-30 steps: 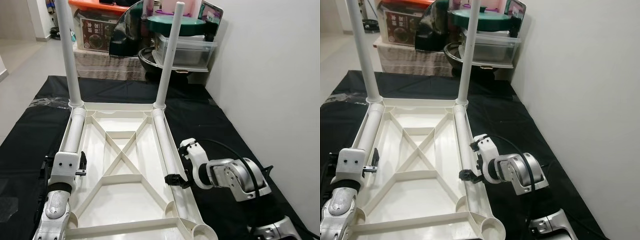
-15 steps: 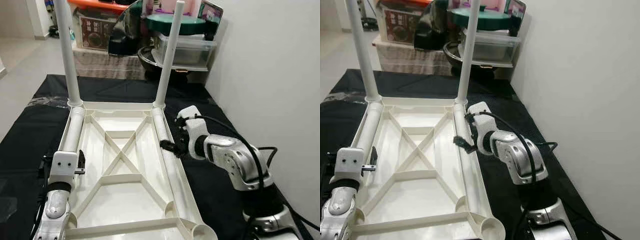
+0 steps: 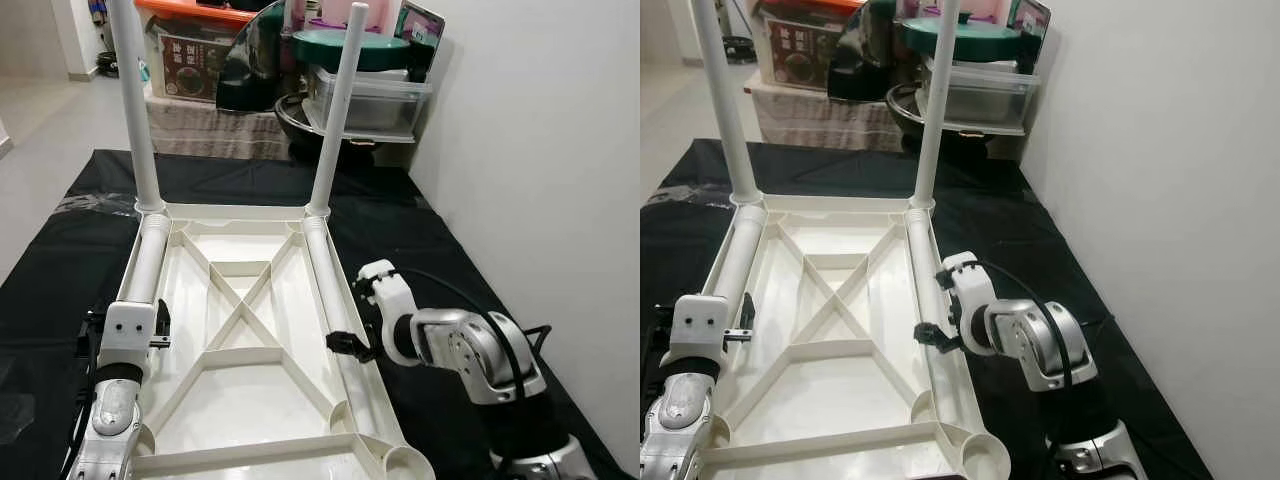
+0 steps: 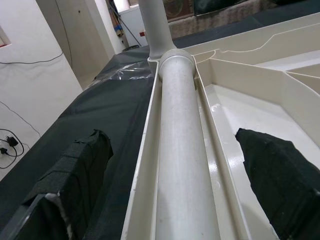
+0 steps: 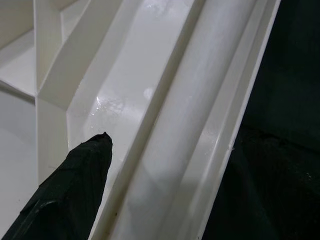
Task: Building children table
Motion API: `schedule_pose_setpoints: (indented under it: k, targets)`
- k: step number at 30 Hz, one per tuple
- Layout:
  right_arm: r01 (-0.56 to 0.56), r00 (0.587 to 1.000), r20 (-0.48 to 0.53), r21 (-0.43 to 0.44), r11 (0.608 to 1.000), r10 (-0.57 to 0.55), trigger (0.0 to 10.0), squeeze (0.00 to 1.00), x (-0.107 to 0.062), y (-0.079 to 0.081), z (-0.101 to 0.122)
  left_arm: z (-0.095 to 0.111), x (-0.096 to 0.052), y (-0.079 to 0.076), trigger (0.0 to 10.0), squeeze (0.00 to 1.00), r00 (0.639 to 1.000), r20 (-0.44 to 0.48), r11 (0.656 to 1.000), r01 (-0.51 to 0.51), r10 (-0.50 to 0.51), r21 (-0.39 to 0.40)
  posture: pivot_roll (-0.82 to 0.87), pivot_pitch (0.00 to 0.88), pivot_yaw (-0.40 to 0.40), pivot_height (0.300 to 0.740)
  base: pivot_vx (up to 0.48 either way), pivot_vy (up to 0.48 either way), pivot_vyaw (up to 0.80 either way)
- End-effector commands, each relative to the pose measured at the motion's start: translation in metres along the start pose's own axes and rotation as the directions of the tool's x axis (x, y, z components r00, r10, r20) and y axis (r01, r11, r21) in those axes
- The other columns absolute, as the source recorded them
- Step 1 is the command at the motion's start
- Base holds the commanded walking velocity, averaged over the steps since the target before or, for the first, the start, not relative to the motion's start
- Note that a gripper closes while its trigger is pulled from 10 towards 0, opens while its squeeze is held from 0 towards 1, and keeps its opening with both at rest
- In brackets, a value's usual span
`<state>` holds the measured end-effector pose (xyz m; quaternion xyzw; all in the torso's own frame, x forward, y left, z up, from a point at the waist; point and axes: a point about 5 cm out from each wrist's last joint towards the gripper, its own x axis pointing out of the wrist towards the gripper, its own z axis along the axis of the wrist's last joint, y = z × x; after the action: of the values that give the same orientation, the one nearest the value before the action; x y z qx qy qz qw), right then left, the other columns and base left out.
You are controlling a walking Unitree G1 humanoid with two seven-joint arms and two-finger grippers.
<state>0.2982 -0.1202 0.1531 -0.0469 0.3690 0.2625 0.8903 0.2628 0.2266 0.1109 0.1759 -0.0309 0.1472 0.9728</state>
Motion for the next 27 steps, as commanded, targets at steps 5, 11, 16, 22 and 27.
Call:
schedule_pose_setpoints:
  k: [5, 11, 16, 22, 27]
  targets:
    - [-0.045, 0.995, -0.084, 0.031, 0.998, 0.048, 10.0, 0.0, 0.001, 0.007, -0.016, -0.015, -0.007, -0.01, 10.0, 0.0, 0.996, -0.075, 0.999, 0.04, -0.04, 0.007, -0.02, 0.0, -0.172, 0.74, 0.0, 0.0, 0.0]
    - [-0.06, 0.992, -0.112, 0.046, 0.997, 0.065, 10.0, 0.0, 0.002, 0.009, -0.022, -0.016, -0.007, -0.01, 10.0, 0.0, 0.996, -0.077, 0.999, 0.04, -0.039, 0.008, -0.02, 0.0, -0.173, 0.74, 0.0, 0.0, 0.0]
    - [-0.057, 0.99, -0.128, 0.056, 0.997, 0.063, 10.0, 0.0, 0.008, 0.01, -0.028, -0.016, -0.007, -0.009, 10.0, 0.0, 0.996, -0.078, 0.999, 0.037, -0.036, 0.01, -0.02, 0.0, -0.176, 0.74, 0.0, 0.0, 0.0]
    - [-0.06, 0.997, 0.049, -0.082, 0.995, 0.064, 10.0, 0.0, 0.005, 0.017, -0.007, -0.017, -0.007, -0.01, 10.0, 0.0, 0.996, -0.077, 0.999, 0.038, -0.037, 0.009, -0.02, 0.0, -0.172, 0.74, 0.0, 0.0, 0.0]
    - [-0.114, 0.982, 0.131, -0.166, 0.98, 0.136, 10.0, 0.0, 0.0, 0.027, 0.001, -0.016, -0.005, -0.012, 10.0, 0.0, 0.997, -0.073, 0.999, 0.041, -0.04, 0.008, -0.02, 0.0, -0.172, 0.74, 0.0, 0.0, 0.0]
